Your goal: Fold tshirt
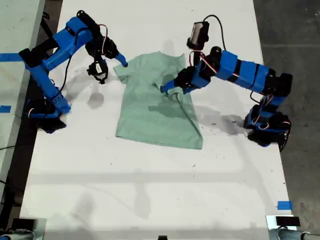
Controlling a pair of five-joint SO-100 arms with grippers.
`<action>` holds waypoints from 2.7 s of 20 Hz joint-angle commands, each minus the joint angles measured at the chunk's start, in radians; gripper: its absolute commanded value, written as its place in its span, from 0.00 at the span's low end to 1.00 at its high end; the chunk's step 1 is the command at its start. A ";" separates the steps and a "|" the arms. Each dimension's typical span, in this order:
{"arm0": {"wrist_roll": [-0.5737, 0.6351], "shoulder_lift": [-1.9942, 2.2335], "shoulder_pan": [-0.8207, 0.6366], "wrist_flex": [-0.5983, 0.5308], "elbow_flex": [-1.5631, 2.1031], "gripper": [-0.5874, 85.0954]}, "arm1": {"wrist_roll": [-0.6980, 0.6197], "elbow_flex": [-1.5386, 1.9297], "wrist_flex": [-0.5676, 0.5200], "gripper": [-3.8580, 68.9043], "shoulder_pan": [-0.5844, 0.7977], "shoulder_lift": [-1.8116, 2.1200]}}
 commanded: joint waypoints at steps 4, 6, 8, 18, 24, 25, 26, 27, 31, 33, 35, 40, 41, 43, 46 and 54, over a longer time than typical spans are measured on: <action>0.086 -0.169 -0.089 -0.167 -0.009 0.35 | 0.044 0.054 0.008 0.55 -0.049 0.153; 0.103 -0.250 -0.104 -0.207 -0.029 0.34 | 0.055 0.083 0.008 0.55 -0.055 0.183; 0.109 -0.353 -0.103 -0.206 -0.095 0.35 | 0.060 0.106 0.005 0.55 -0.055 0.209; 0.112 -0.505 -0.092 -0.147 -0.259 0.01 | 0.069 0.178 -0.020 0.55 -0.051 0.252; 0.103 -0.360 -0.100 -0.067 -0.238 0.01 | 0.063 0.192 -0.037 0.54 -0.044 0.253; 0.098 -0.307 -0.092 -0.064 -0.225 0.01 | 0.063 0.198 -0.038 0.54 -0.044 0.253; 0.097 -0.256 -0.084 -0.057 -0.224 0.01 | 0.063 0.202 -0.041 0.54 -0.044 0.253; 0.097 -0.212 -0.077 -0.049 -0.224 0.01 | 0.063 0.209 -0.046 0.54 -0.044 0.253; 0.100 -0.061 -0.018 -0.043 -0.224 0.01 | 0.064 0.232 -0.055 0.54 -0.043 0.270; 0.104 -0.011 0.048 -0.091 -0.249 0.01 | 0.069 0.259 -0.058 0.54 -0.041 0.295; 0.118 -0.026 0.126 -0.150 -0.295 0.01 | 0.072 0.296 -0.064 0.54 -0.035 0.325; 0.133 -0.327 0.276 -0.245 -0.591 0.01 | 0.083 0.347 -0.066 0.54 -0.032 0.379; 0.127 -0.371 0.288 -0.298 -0.600 0.01 | 0.087 0.353 -0.066 0.54 -0.034 0.383; 0.110 -0.463 0.291 -0.379 -0.601 0.01 | 0.095 0.359 -0.066 0.54 -0.041 0.391; 0.092 -0.580 0.301 -0.483 -0.603 0.08 | 0.101 0.376 -0.066 0.53 -0.044 0.397; 0.074 -0.373 0.272 -0.224 -0.574 0.33 | 0.101 0.407 -0.075 0.54 -0.037 0.397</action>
